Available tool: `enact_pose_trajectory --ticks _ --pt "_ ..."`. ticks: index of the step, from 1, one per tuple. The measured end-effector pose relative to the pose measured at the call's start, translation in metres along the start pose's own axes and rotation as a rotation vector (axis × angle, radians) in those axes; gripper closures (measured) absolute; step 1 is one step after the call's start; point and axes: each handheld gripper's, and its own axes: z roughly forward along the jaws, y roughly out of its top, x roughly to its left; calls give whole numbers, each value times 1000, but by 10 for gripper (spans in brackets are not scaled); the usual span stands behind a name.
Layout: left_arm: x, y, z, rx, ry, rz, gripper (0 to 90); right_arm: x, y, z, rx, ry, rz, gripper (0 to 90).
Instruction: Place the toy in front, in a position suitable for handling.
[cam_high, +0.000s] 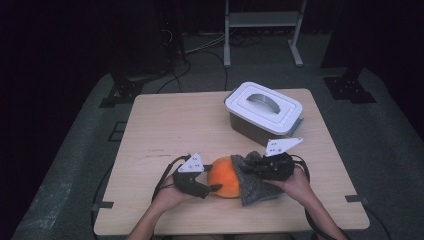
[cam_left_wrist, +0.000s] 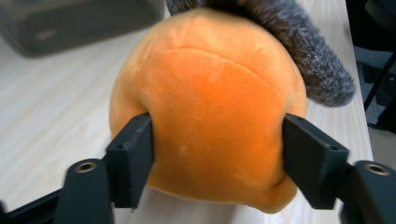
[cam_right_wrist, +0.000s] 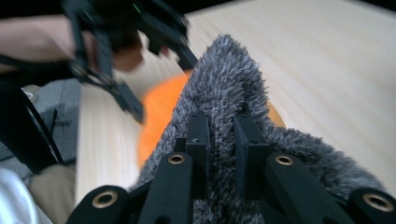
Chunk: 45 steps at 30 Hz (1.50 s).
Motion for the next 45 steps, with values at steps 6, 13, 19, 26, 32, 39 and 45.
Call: enact_pose_trajectory --ticks 6,13,19,26,32,39,45 --pt "-10 9 0 -26 20 52 356 21 15 3 -11 32 -70 768" --pt "-7 10 -5 -49 19 27 400 8 3 6 29 19 -44 769" --pt "-8 11 -3 -60 10 27 399 14 8 1 -7 8 -62 768" --pt "-7 9 0 -60 -2 -18 246 10 2 8 41 32 -56 767" --pt "-7 7 7 -27 0 -41 208 2 -5 5 40 59 -27 767" --pt "-11 15 1 -44 27 11 366 18 19 -14 4 45 -103 768" --pt "-23 22 4 -48 28 66 359 37 29 -4 24 40 -173 766"
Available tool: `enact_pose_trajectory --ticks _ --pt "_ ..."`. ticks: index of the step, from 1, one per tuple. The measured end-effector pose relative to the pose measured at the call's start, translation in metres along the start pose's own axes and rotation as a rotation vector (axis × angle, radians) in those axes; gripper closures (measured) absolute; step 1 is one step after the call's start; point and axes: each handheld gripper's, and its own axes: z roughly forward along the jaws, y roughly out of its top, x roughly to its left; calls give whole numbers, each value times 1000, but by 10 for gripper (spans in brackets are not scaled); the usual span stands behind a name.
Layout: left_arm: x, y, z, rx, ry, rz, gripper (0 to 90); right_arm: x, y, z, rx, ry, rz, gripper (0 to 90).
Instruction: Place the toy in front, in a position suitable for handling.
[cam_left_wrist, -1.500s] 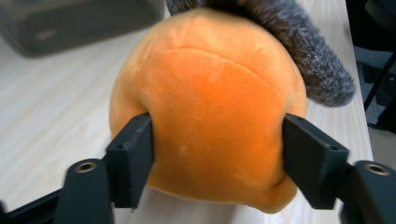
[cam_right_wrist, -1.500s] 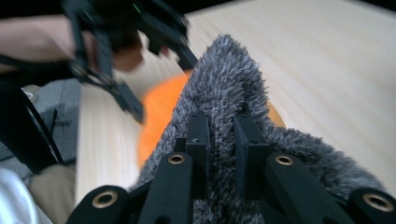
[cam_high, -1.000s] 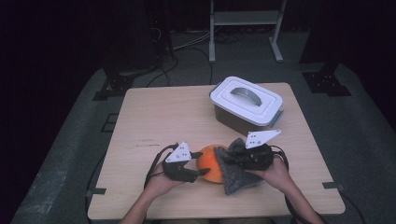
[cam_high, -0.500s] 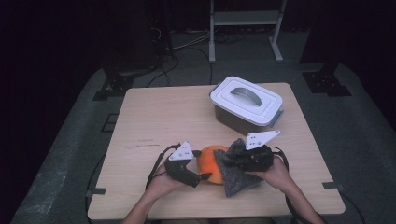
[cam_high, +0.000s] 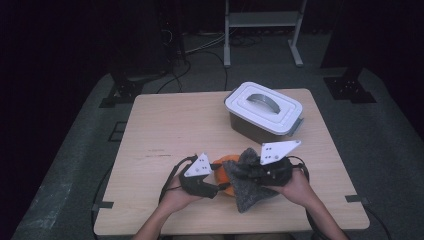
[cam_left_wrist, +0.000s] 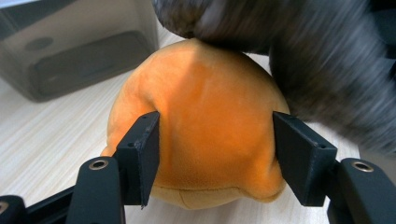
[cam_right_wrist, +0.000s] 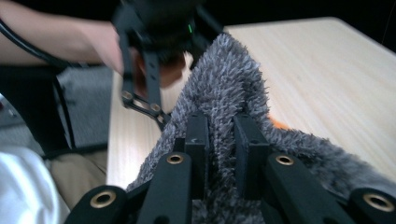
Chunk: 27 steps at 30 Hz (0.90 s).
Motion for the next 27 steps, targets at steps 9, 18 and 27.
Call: enact_pose_trajectory --ticks 9,18,27 --pt "0 -4 2 7 -5 8 315 -8 -13 6 81 15 -2 770" --pt "9 -7 7 7 -56 -137 76 -21 -25 4 42 6 67 770" --pt "2 -5 4 19 -35 -33 328 -9 -14 11 73 44 3 774"
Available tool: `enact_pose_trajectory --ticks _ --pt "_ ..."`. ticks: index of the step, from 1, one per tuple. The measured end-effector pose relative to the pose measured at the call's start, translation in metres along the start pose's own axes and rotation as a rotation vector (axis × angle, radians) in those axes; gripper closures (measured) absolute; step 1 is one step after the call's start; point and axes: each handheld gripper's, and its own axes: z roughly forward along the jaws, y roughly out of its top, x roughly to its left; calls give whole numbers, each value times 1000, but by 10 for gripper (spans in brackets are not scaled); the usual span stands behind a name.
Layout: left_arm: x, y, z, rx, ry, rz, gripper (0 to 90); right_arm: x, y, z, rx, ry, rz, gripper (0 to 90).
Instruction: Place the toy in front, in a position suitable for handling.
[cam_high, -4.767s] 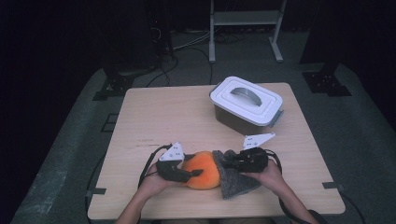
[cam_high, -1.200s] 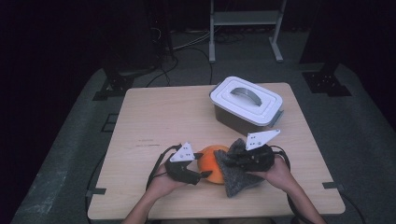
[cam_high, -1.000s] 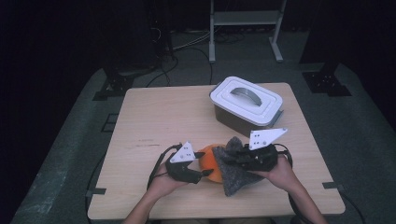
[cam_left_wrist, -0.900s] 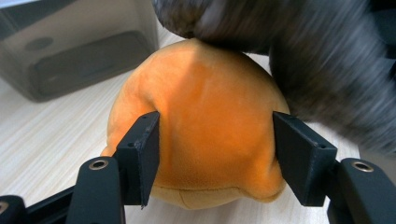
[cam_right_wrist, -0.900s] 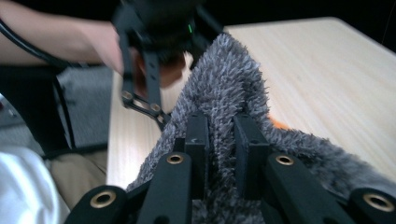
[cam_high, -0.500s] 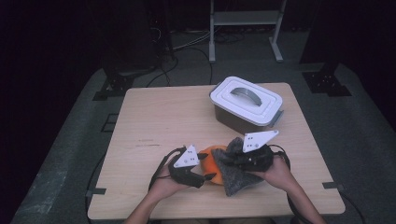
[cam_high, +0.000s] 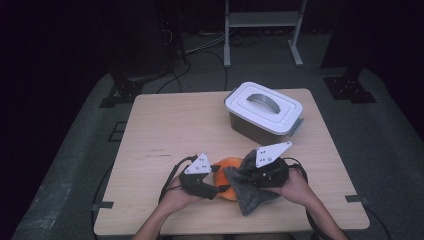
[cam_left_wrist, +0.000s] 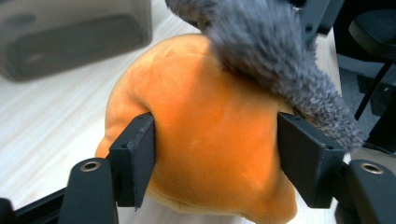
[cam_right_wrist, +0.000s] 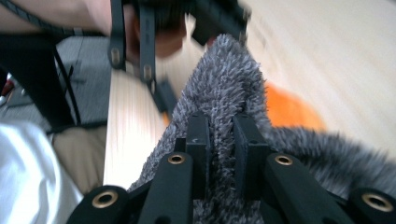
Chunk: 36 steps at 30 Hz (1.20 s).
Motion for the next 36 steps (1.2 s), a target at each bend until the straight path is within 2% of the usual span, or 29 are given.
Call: enact_pose_trajectory --ticks 2,4,7,10,13,15,16,20,22,23,26,28,29,30,32,34,36 --pt "-8 3 2 2 10 64 327 4 7 -2 -31 -13 -11 773" --pt "-12 5 3 13 18 94 320 7 9 0 -18 -21 -29 773" --pt "-12 3 2 9 14 91 317 3 3 1 -9 -10 -11 773" --pt "-11 2 2 6 10 83 294 -6 -3 -9 -24 -46 34 772" --pt "-7 3 1 -11 13 46 182 -13 -14 -11 -16 -43 64 773" --pt "-2 3 3 -6 15 -23 73 -15 -19 -10 -16 -22 74 773" --pt "-1 2 4 -4 5 -45 56 -15 -19 -10 -16 -13 76 773" --pt "2 -1 7 7 -14 -89 70 -13 -18 -9 12 -7 56 773" --pt "0 0 6 4 -16 -56 194 -12 -16 -8 22 -8 51 773" --pt "-2 0 5 0 -11 -48 224 -10 -13 -9 25 -13 42 774" --pt "-10 6 5 -6 -1 29 239 -1 0 -12 -12 -28 -5 775" --pt "-17 9 7 5 11 78 238 5 6 -9 -3 -23 -36 775" --pt "-18 9 7 12 16 89 238 7 7 -7 12 -30 -49 775" --pt "-18 8 7 10 14 90 238 6 6 -6 13 -32 -52 775" --pt "-17 6 6 5 9 90 238 0 2 -10 -5 -33 -20 775" --pt "-16 5 5 3 7 86 235 -7 -5 -15 -12 -57 14 775" --pt "-12 6 4 -4 -9 52 196 -13 -12 -19 -4 -66 36 774"
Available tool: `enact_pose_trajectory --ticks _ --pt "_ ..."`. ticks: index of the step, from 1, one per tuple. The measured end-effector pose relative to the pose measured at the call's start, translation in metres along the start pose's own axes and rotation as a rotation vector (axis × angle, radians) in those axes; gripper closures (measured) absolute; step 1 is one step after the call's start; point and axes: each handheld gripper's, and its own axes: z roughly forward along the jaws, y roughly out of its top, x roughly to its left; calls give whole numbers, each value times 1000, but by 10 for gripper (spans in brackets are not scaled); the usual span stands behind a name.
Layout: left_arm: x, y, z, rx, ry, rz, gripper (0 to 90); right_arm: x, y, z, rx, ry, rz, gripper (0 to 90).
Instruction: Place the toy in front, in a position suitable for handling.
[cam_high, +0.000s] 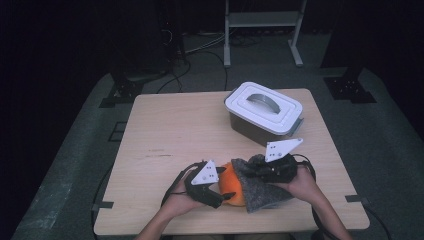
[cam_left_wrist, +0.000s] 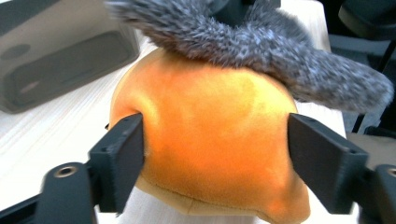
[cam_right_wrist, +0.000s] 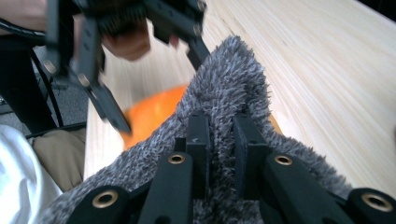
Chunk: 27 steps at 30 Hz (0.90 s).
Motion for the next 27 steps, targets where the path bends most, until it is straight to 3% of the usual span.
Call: enact_pose_trajectory --ticks 4,7,11,15,17,23,27 --pt "11 -1 0 -5 -15 -112 82 -2 -7 0 9 24 14 775" --pt "11 -5 4 12 -29 -136 67 1 -5 2 36 43 -13 776" --pt "5 -2 1 6 -19 -77 240 7 2 4 53 50 -46 777" --pt "-9 6 2 -3 -2 49 269 16 16 -1 -7 39 -81 777" --pt "-13 8 3 8 7 81 267 18 19 2 -3 41 -98 777" --pt "-8 2 0 6 -3 51 251 6 4 -2 18 57 -46 776" --pt "-1 1 1 -13 -18 -15 129 -1 -10 -5 15 67 7 776"
